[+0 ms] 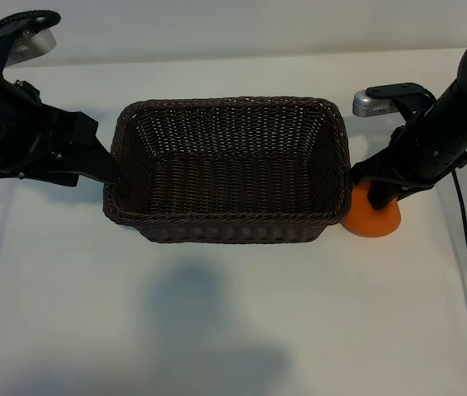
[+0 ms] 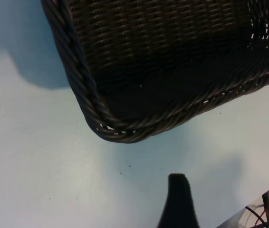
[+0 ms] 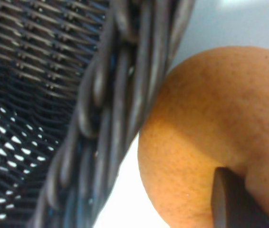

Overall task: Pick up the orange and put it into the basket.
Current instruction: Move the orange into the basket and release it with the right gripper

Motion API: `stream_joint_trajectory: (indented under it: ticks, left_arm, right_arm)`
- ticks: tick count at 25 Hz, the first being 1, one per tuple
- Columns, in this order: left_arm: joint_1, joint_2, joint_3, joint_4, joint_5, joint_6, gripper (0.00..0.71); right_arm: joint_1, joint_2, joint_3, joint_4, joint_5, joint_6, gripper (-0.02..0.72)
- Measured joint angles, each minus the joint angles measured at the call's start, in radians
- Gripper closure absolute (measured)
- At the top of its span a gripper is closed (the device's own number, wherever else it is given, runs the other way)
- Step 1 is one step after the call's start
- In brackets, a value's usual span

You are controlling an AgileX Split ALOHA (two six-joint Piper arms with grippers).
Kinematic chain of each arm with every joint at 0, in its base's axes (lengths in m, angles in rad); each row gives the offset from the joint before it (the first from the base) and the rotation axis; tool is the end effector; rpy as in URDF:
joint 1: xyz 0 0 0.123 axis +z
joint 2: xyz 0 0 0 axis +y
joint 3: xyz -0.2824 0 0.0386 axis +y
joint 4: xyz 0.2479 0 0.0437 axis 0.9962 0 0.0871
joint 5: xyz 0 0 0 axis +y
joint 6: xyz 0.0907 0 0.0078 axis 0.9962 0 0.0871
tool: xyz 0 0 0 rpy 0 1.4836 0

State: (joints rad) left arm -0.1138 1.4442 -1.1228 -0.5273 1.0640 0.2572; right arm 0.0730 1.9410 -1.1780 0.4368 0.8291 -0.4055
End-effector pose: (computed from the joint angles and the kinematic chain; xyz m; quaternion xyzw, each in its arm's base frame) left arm 0.2722 -0.0715 0.2940 0.0837 0.9575 -0.2329 0.1482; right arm 0.3543 0.0544 0.1466 -0.0942 0.9813 0.1569 0.0589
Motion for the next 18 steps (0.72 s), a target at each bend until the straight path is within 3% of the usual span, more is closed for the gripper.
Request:
stream_joint_trajectory:
  ticks: [5,12,18]
  left_arm:
    - [0.000,0.000,0.000,0.000,0.000,0.002,0.138]
    - [0.000,0.000,0.000,0.000,0.000,0.002,0.139]
    - [0.000,0.000,0.000,0.000,0.000,0.002,0.139]
  right_arm:
    - [0.000,-0.046,-0.036,-0.043,0.085,0.024,0.608]
    - [0.000,-0.153,-0.049,-0.177,0.154,0.121,0.609]
    - [0.000,-0.262,-0.049,-0.188,0.169,0.135,0.610]
